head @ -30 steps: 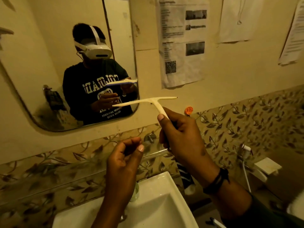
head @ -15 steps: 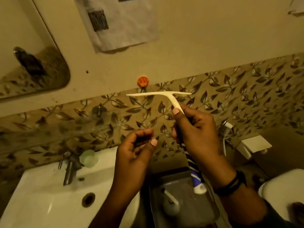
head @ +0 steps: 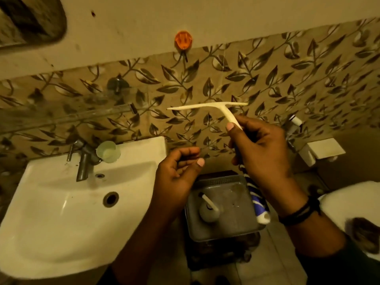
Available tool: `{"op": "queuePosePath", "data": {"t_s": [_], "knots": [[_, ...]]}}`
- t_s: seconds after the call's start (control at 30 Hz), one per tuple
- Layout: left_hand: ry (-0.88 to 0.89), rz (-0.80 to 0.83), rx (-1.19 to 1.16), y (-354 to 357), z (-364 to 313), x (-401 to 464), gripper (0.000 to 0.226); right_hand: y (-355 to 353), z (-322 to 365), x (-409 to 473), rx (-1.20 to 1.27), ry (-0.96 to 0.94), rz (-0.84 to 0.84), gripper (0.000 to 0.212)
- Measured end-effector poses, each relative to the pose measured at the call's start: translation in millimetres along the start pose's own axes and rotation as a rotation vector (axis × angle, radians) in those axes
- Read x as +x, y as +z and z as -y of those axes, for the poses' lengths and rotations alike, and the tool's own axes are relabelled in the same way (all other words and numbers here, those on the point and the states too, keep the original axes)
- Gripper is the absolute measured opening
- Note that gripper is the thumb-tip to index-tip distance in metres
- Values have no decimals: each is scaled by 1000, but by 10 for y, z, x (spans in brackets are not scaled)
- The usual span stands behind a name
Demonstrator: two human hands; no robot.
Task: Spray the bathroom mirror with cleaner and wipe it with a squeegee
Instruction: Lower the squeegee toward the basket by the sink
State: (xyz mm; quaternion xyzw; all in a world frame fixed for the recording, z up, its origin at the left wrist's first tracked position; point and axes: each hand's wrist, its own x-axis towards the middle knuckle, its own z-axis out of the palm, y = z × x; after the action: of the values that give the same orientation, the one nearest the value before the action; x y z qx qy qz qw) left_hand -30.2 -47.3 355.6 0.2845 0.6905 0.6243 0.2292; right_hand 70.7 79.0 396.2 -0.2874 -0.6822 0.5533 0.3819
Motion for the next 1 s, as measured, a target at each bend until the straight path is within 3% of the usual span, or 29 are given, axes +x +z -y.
{"op": "queuePosePath", "data": {"t_s": [0.17,0.27,0.47,0.7,1.0], "knots": [[-115,39,44,295,428,28,26,-108,-416,17,-136,27,7,21],[-96,21,184,425,742,115,26,-202,-780,94,-168,100,3,24],[-210,6,410,704,1302,349,49,-419,-1612,235,-223,241,70,26],[-390,-15,404,904,1825,397,53,-575,-2363,328,-398,286,148,18],[-474,69,419,856,2544,547,43,-345,-3204,80,-526,565,245,21]]}}
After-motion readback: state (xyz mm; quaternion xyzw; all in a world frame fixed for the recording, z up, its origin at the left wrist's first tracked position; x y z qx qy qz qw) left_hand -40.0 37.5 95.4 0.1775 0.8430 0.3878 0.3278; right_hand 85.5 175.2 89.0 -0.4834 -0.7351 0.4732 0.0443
